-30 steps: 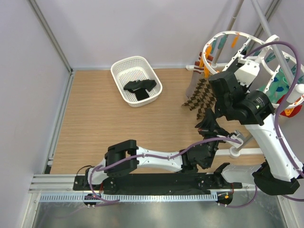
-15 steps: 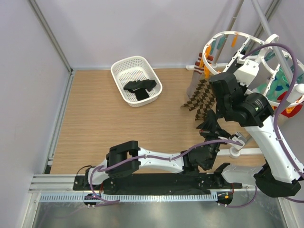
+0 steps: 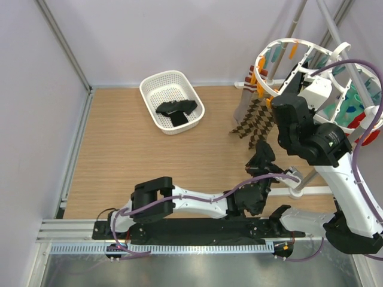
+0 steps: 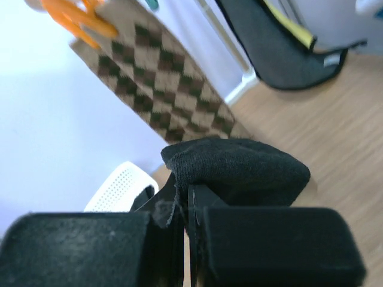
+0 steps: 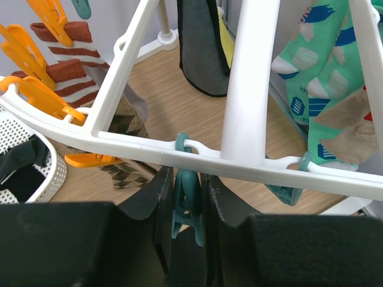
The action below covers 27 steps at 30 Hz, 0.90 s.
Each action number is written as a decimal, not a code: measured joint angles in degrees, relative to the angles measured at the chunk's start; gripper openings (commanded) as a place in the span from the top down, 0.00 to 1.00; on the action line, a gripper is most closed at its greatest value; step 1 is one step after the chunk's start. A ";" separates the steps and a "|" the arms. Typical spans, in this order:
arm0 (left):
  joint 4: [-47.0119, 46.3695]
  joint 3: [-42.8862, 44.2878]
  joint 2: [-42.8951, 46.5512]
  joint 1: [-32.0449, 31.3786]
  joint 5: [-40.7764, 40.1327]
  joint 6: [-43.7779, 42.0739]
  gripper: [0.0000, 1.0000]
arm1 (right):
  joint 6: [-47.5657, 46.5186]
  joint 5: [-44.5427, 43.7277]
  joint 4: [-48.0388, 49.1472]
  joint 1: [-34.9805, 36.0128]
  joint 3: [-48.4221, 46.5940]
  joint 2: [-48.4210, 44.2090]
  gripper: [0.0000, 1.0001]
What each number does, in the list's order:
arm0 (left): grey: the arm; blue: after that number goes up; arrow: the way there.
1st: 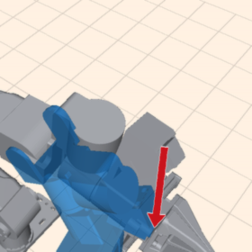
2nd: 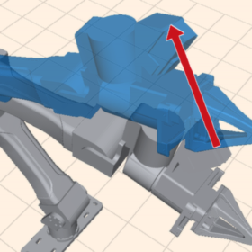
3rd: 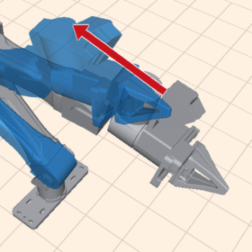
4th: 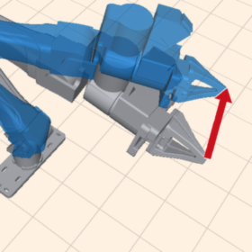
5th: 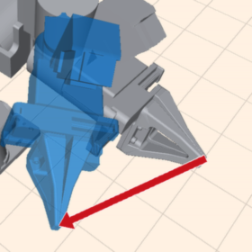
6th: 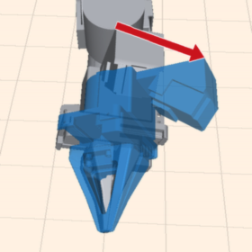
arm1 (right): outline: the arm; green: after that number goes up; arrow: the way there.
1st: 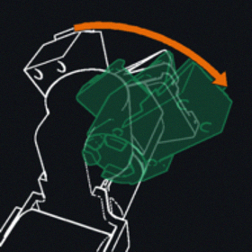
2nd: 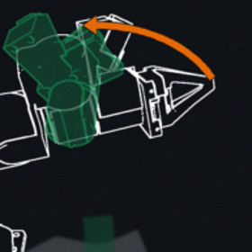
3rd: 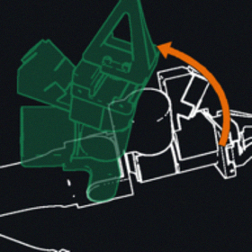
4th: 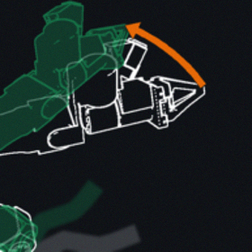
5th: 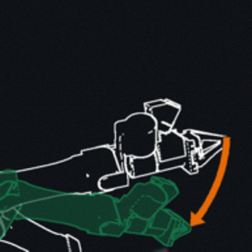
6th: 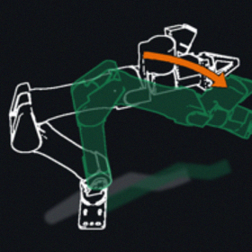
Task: Remove the socks clipped to the hanger
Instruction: Remove the sock from the hanger, then place the sock in the bin.
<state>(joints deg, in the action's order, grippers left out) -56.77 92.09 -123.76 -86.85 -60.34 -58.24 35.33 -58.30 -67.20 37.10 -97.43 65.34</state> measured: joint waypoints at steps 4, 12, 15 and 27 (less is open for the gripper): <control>8.72 -11.47 8.96 2.01 -1.18 10.88 1.00 | 0.13 2.36 0.33 0.00 0.07 -0.59 0.99; 44.94 -16.87 38.16 38.84 15.37 56.89 1.00 | 0.50 5.79 2.32 -0.20 5.68 -6.73 0.99; 49.31 -13.05 37.44 50.34 20.28 63.21 1.00 | 0.07 6.23 2.60 -0.22 7.91 -9.40 0.99; 64.41 4.33 1.57 58.38 36.59 68.87 0.54 | -2.60 7.02 3.39 -0.22 13.42 -14.56 0.98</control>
<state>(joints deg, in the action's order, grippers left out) 7.64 96.42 -122.19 -28.47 -23.75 10.63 32.73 -51.29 -63.81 36.88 -84.01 50.78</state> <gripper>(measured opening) 0.194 0.264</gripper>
